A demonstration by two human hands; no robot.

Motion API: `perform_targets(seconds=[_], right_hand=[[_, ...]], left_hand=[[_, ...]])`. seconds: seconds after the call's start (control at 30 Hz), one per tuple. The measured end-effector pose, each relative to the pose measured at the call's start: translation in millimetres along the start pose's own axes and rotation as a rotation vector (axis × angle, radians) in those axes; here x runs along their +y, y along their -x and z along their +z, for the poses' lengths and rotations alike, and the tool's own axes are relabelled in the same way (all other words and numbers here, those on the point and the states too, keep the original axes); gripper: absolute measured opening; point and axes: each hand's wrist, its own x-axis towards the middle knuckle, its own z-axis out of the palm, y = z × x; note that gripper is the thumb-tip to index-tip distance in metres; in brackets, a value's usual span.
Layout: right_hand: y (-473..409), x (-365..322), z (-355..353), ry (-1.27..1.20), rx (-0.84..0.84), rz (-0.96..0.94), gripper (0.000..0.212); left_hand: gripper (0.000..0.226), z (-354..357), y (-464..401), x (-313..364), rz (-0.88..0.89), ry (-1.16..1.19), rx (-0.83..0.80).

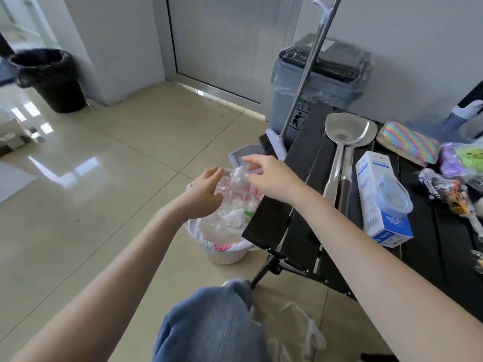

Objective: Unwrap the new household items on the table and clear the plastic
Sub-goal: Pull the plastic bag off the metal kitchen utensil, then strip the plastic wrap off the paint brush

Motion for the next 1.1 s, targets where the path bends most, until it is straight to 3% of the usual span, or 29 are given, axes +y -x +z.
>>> perform_targets(seconds=[0.07, 0.17, 0.33, 0.47, 0.73, 0.97, 1.1], right_hand=[[-4, 1, 4, 0.078, -0.028, 0.004, 0.055], [3, 2, -3, 0.076, 0.063, -0.054, 0.051], [38, 11, -40, 0.078, 0.305, -0.115, 0.034], [85, 30, -85, 0.094, 0.463, -0.092, 0.026], [210, 98, -152, 0.082, 0.695, 0.1, 0.021], [308, 174, -154, 0.071, 0.734, 0.329, 0.011], [339, 215, -141, 0.145, 0.735, 0.411, 0.007]], left_hand=[[0.07, 2, -3, -12, -0.041, -0.012, -0.038], [0.067, 2, -3, -14, -0.008, 0.055, 0.05], [0.037, 8, 9, 27, 0.234, 0.123, 0.305], [0.034, 22, 20, 87, 0.407, 0.184, 0.35], [0.029, 99, 48, 203, 0.686, 0.153, 0.133], [0.036, 196, 59, 262, 0.826, -0.05, -0.118], [0.041, 239, 56, 284, 0.866, -0.189, -0.172]])
